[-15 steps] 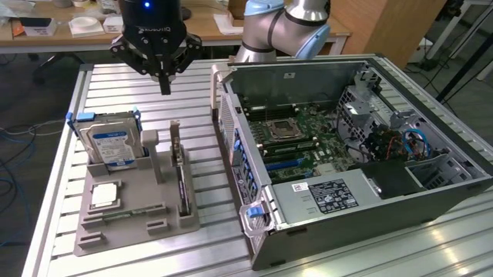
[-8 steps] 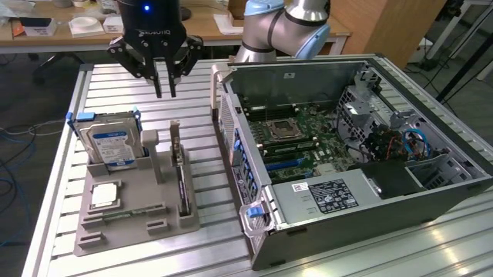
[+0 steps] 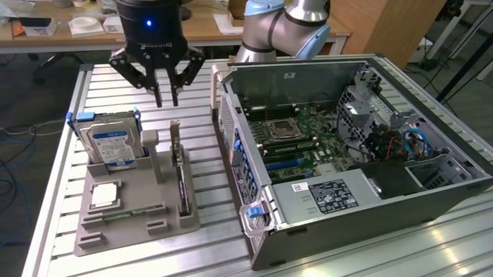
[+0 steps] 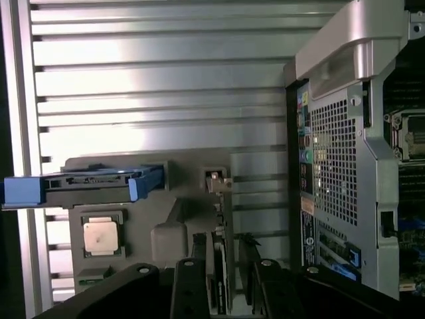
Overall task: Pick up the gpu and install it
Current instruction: 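Pick up the gpu and move the gpu toward the slot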
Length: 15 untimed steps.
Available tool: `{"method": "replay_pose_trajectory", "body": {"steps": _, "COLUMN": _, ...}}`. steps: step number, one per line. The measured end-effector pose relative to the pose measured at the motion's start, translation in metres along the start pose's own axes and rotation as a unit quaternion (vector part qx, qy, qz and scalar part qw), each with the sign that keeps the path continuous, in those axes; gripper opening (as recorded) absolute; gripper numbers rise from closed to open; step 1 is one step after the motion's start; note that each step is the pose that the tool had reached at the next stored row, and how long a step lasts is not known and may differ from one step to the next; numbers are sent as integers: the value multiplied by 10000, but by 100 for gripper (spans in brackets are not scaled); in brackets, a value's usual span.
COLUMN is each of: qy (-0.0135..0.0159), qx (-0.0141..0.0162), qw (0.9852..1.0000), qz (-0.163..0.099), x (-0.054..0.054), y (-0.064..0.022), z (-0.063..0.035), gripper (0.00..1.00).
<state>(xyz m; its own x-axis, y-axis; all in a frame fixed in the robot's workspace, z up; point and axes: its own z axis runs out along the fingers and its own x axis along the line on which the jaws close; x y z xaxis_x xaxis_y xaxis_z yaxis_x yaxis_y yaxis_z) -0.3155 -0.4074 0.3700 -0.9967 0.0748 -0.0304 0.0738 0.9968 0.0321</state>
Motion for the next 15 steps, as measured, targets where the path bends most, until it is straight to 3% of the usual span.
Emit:
{"method": "replay_pose_trajectory", "body": {"steps": 5, "qy": 0, "qx": -1, "qw": 10000, "qz": 0, "x": -14, "y": -230, "z": 85, "gripper": 49}}
{"method": "replay_pose_trajectory", "body": {"steps": 12, "qy": -1, "qx": -1, "qw": 10000, "qz": 0, "x": -39, "y": -534, "z": 204, "gripper": 49}}
{"method": "replay_pose_trajectory", "body": {"steps": 15, "qy": 1, "qx": 1, "qw": 10000, "qz": 0, "x": -92, "y": -543, "z": 258, "gripper": 49}}
